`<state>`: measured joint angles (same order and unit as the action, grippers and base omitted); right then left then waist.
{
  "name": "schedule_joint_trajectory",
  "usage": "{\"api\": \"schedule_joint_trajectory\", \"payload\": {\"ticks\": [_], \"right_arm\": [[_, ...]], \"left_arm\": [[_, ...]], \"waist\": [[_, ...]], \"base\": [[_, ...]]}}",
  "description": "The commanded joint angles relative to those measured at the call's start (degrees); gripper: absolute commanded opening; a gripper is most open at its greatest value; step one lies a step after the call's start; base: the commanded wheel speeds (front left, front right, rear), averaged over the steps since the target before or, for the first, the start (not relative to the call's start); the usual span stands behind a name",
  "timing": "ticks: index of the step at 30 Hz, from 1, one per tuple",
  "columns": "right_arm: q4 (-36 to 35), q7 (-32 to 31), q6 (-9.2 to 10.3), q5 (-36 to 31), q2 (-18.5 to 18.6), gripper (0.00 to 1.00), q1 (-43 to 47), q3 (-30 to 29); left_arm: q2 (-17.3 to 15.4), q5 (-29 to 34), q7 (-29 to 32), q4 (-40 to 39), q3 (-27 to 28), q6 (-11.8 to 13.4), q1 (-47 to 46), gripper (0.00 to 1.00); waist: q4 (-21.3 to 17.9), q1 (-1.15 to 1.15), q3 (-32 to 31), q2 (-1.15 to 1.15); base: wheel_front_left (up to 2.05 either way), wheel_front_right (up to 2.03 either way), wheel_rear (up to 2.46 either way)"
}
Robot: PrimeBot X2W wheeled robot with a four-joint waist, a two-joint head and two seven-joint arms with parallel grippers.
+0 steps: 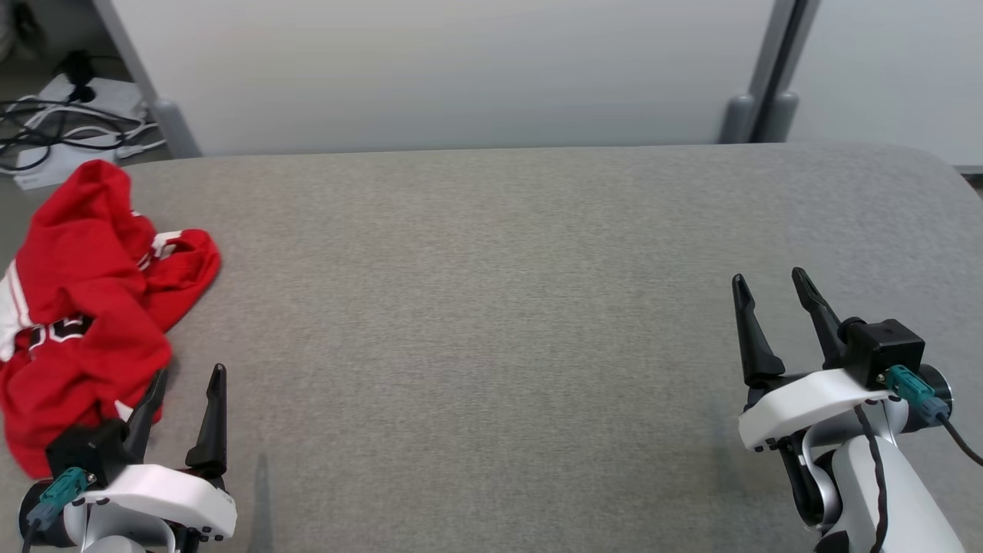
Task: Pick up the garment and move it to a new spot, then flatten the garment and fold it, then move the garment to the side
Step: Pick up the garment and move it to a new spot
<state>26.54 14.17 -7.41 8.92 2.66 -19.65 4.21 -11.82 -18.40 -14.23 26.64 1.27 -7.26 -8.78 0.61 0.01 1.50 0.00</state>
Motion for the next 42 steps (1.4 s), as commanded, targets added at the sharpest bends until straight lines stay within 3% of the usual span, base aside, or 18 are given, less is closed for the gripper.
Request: {"api": "schedule_joint_trajectory", "payload": {"ticks": [1, 23, 34, 42], "right_arm": [[-1.43, 0.83, -0.08, -0.52, 0.21, 1.00, -1.70, 1.43], [0.95, 0.83, -0.08, 1.46, 0.21, 1.00, -2.83, 3.95], [1.44, 0.83, -0.08, 1.21, 0.21, 1.00, -4.98, 6.81], [1.29, 0.83, -0.08, 0.88, 0.21, 1.00, -5.93, 7.87]], "left_arm": [[-1.47, -1.05, -0.77, -0.88, 2.09, -0.23, -3.25, 1.00], [-1.25, -2.98, -0.77, 1.49, 1.18, -0.23, -3.84, 1.00], [-3.89, -8.81, -0.77, 3.45, -0.92, -0.23, -6.13, 1.00], [-11.76, -20.39, -0.77, 11.08, -10.91, -0.23, -15.89, 1.00]], "waist": [[2.60, 0.00, -0.31, 0.00], [21.64, 0.00, 0.94, 0.00], [19.63, 0.00, 4.33, 0.00], [16.18, 0.00, 7.81, 0.00]], "base": [[0.00, 0.00, 0.00], [0.00, 0.00, 0.00], [0.00, 0.00, 0.00], [0.00, 0.00, 0.00]]}}
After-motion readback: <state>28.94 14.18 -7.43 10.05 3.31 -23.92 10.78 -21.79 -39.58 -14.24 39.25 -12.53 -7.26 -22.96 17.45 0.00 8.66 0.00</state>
